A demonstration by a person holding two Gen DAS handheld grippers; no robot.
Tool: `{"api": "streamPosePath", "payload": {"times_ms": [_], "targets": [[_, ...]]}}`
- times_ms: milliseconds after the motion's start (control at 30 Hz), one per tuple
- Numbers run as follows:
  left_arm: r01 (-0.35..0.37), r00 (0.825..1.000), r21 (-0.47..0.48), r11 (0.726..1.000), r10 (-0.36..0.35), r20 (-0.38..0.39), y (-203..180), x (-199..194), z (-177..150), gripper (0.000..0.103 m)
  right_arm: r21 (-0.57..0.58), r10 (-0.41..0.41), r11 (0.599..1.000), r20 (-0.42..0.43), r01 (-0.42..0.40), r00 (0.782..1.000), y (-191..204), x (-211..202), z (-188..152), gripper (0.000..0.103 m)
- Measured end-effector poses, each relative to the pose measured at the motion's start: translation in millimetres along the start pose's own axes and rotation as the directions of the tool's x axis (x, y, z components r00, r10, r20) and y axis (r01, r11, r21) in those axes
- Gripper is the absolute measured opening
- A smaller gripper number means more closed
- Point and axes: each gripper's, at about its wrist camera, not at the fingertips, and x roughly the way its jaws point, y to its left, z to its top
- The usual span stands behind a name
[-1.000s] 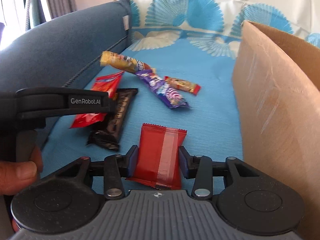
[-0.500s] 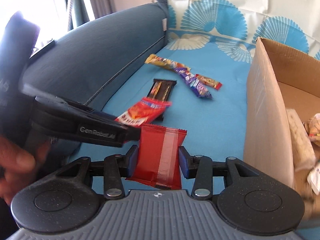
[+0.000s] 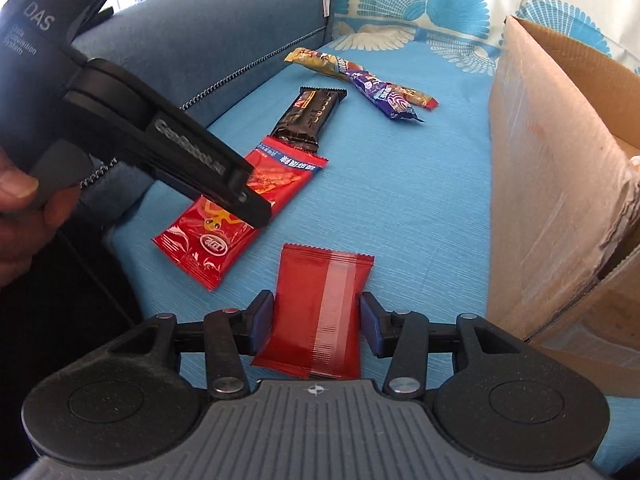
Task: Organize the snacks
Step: 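Carry the red bar with the right gripper while the left gripper carries the red bag to the box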
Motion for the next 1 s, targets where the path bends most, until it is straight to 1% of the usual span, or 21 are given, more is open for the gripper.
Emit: {"api": "streamPosePath", "payload": {"times_ms": [167,267,467,567,600,633,700,867,1000], "targets": [[-0.027,1.000,0.001,1.000,0.027,0.003,-4.6,4.4,3.0,0.068,-0.054,-0.019,0.998,0.002,0.019,1.000,4.5,0.9,-0.9,0.051],[-0.048,0.999,0.029,0.998,0.047,0.007,-10.9,6.1,3.2,0.070,-0.065,-0.022,0.998,0.006,0.023,1.000,5.2,2.2,-0.3,0.050],[-0.085,0.996,0.060,0.995,0.084,0.025,-19.2,8.0,2.0,0.069,-0.082,-0.031,0.996,0.020,0.032,0.999,6.4,0.0,-1.2,0.046],[-0.093,0.995,0.061,0.994,0.092,0.030,-19.7,8.2,1.9,0.064,-0.078,-0.042,0.996,0.033,0.044,0.999,6.1,-2.2,-1.3,0.046],[-0.094,0.995,0.063,0.994,0.092,0.032,-19.8,8.1,1.5,0.058,-0.074,-0.045,0.996,0.036,0.048,0.998,5.3,-2.8,-1.1,0.046],[-0.092,0.995,0.069,0.993,0.090,0.036,-20.3,7.9,0.9,0.056,-0.071,-0.048,0.996,0.039,0.050,0.998,4.7,-3.2,-0.8,0.046],[-0.092,0.995,0.078,0.993,0.089,0.044,-21.3,7.1,-0.5,0.053,-0.066,-0.052,0.996,0.042,0.054,0.998,3.1,-3.8,-0.6,0.046],[-0.095,0.993,0.071,0.993,0.089,0.080,-20.7,1.6,-3.6,0.050,-0.064,-0.062,0.996,0.056,0.065,0.997,2.4,-4.8,-0.3,0.046],[-0.075,0.990,0.056,0.996,0.067,0.127,-18.7,-8.0,-5.3,0.049,-0.068,-0.096,0.992,0.113,0.104,0.989,2.9,-13.8,-0.9,0.045]]}}
